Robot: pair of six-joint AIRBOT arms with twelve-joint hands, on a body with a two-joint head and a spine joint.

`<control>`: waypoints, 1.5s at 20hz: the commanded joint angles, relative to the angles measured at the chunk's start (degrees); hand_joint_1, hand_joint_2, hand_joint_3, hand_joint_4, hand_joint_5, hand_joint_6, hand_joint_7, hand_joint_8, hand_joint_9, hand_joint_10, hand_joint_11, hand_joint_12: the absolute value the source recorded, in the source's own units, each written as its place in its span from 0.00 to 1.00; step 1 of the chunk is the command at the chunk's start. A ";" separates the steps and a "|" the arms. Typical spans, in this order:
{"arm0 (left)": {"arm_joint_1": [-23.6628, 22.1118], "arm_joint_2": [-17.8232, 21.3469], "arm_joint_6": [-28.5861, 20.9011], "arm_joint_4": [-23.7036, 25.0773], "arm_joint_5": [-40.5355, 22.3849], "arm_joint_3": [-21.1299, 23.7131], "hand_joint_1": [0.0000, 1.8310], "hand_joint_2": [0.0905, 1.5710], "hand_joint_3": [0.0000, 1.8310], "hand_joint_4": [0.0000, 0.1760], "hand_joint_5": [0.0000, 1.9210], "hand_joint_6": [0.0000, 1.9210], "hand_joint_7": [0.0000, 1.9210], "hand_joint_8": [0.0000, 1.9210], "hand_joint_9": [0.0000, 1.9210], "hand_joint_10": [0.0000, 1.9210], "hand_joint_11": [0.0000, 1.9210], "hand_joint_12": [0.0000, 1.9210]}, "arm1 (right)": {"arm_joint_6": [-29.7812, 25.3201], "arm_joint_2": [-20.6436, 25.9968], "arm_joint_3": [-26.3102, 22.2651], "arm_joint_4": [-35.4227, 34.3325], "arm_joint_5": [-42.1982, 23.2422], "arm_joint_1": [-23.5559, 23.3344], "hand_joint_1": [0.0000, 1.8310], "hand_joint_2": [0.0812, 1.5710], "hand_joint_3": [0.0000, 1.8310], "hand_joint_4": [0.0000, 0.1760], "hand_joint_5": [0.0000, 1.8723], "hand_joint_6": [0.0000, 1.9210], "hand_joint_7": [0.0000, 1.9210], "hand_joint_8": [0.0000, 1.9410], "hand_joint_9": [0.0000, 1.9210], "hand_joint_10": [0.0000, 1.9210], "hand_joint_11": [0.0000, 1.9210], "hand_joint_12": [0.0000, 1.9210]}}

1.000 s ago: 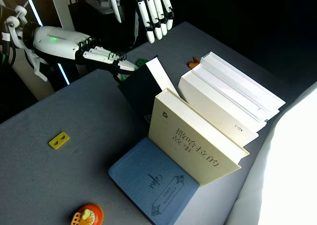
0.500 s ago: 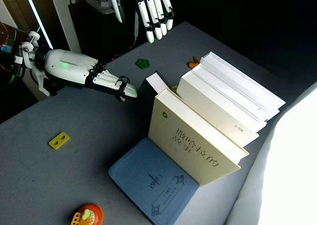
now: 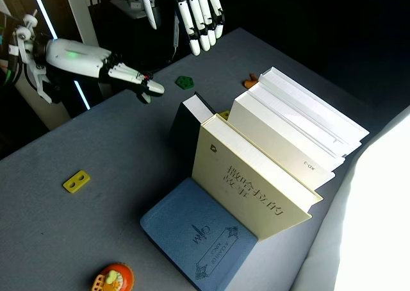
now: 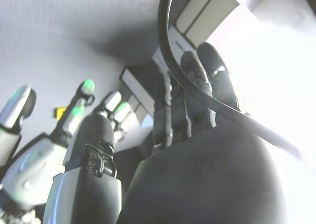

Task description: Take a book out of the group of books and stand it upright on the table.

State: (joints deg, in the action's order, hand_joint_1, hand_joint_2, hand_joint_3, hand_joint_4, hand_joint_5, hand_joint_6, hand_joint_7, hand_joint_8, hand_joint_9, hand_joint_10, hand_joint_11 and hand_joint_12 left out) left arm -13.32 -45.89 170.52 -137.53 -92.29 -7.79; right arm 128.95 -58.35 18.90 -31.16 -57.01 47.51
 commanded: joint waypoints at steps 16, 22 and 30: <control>-0.50 0.04 -0.23 4.61 0.64 0.17 0.12 0.86 0.00 0.00 0.29 0.01 0.38 0.02 0.37 0.06 0.03 0.75 | -8.53 0.28 9.49 14.38 -15.55 -13.07 0.06 0.80 0.00 0.00 0.38 0.03 0.37 0.04 0.22 0.39 0.00 0.78; -0.50 0.04 -0.23 4.61 0.63 0.17 0.13 0.86 0.00 0.00 0.37 0.00 0.46 0.01 0.26 0.48 0.06 0.86 | -8.60 -1.46 12.81 14.46 -15.79 -13.26 0.08 0.80 0.00 0.00 0.40 0.08 0.41 0.08 0.20 0.59 0.00 0.90; -0.50 0.04 -0.23 4.62 0.63 0.17 0.14 0.86 0.00 0.00 0.37 0.00 0.44 0.00 0.26 0.44 0.06 0.83 | -10.80 -3.43 16.50 11.39 -12.31 -11.08 0.10 0.79 0.00 0.00 0.35 0.19 0.36 0.17 0.19 0.59 0.00 0.92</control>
State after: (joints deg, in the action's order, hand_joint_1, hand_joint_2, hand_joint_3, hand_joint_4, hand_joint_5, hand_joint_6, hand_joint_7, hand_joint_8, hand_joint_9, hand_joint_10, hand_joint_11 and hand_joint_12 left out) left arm -13.34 -45.89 170.32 -137.49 -92.31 -7.79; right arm 118.28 -61.78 35.51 -22.96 -64.05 36.95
